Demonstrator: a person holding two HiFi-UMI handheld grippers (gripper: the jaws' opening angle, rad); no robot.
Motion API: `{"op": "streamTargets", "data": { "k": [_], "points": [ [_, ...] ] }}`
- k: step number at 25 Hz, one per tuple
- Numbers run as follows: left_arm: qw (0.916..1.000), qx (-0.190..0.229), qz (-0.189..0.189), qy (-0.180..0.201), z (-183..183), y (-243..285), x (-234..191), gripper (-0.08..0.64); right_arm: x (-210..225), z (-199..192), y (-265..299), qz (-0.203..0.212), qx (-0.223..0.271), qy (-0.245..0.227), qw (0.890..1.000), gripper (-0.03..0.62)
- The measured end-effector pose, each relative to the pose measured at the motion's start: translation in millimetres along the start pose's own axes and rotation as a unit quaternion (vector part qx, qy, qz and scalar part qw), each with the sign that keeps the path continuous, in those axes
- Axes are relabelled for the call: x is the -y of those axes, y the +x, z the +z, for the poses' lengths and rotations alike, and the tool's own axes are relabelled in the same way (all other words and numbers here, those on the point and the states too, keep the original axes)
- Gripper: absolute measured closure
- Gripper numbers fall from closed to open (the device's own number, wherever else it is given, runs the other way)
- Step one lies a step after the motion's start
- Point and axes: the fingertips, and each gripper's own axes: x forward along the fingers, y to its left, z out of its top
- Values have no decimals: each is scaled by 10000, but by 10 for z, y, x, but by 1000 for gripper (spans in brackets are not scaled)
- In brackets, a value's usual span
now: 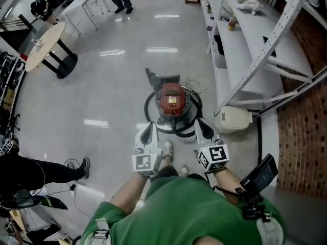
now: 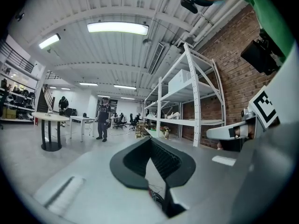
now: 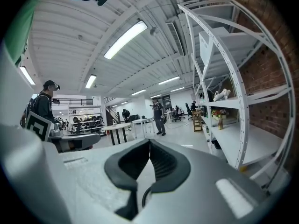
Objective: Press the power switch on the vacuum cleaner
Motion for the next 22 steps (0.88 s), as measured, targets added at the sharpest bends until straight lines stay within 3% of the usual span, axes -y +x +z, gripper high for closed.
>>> {"op": "streamTargets", "data": {
  "k": [22],
  "points": [
    [9970, -415, -588, -292, -301, 1752, -761, 552, 410, -112, 1565, -482, -617, 138, 9968, 588]
  ]
}}
